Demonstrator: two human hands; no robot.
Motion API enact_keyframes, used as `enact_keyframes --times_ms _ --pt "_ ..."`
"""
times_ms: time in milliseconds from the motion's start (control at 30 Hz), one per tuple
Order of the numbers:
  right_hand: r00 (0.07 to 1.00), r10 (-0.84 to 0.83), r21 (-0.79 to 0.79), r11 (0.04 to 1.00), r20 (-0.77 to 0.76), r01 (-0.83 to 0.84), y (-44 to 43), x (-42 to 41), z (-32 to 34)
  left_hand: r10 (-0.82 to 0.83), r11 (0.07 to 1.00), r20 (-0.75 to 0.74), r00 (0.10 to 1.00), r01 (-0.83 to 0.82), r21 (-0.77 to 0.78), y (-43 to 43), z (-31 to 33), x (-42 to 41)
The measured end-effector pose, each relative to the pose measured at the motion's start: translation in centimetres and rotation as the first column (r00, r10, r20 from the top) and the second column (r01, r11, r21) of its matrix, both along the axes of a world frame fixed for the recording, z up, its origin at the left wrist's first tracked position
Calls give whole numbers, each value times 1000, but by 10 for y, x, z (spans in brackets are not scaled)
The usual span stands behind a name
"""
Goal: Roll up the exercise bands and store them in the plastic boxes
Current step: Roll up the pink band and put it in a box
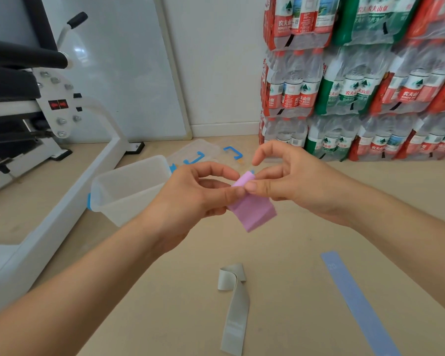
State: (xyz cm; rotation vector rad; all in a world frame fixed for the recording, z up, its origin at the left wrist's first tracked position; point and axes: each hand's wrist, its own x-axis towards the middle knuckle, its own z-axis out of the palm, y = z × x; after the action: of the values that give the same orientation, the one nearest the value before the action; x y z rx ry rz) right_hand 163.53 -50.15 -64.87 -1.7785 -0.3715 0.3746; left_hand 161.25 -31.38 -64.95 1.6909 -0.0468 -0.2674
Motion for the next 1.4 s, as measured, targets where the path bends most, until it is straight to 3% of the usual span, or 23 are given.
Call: enact_keyframes --times_ms 200,567,800,1133,1400 --pt "999 46 -10 999 -18 -47 -5 2 -6 5 975 -89 996 -25 -220 5 0 1" --pt "996 75 -1 997 -54 -75 -9 5 -13 0 965 -129 992 -34 -258 8 -2 2" --pt "991 94 52 995 -93 -90 -8 4 -12 33 978 -107 994 -53 -200 9 -3 4" --pt "982 61 111 993 -176 -41 3 3 -18 137 983 106 985 -148 105 1 -10 2" --pt "980 94 143 987 -175 -70 1 3 -22 114 982 124 986 -130 134 0 -9 2"
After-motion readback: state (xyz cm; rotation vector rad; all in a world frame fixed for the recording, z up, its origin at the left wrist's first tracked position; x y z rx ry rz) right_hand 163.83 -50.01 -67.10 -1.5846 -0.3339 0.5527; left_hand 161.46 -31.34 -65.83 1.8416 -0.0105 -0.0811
